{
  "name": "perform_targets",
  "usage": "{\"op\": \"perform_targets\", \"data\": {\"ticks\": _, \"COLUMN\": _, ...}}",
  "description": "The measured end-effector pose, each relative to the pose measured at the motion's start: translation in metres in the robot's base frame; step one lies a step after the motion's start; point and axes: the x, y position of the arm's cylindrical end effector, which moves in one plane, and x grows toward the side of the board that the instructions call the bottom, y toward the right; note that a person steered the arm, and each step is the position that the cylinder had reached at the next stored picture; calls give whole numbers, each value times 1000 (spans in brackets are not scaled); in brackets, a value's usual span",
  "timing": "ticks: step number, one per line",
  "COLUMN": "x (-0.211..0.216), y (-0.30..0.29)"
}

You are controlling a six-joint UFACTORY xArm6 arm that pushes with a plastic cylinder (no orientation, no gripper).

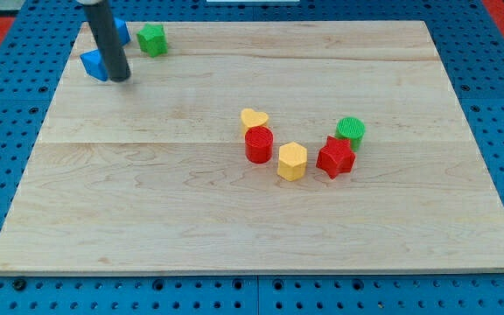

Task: Move the blue triangle to the bottom left of the green star

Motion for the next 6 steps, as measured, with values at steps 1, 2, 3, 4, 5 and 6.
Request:
{"op": "perform_targets", "data": {"ticks": 1, "x": 21, "y": -9}}
{"op": "perform_targets", "data": {"ticks": 2, "x": -13, "y": -80}}
{"op": "perform_targets", "data": {"ticks": 3, "x": -32, "y": -77}}
{"op": "perform_targets", "data": {"ticks": 4, "x": -65, "y": -30}}
{"op": "perform_targets", "data": {"ticks": 5, "x": -75, "y": -28}}
{"op": "perform_targets", "data": {"ticks": 6, "x": -38, "y": -28}}
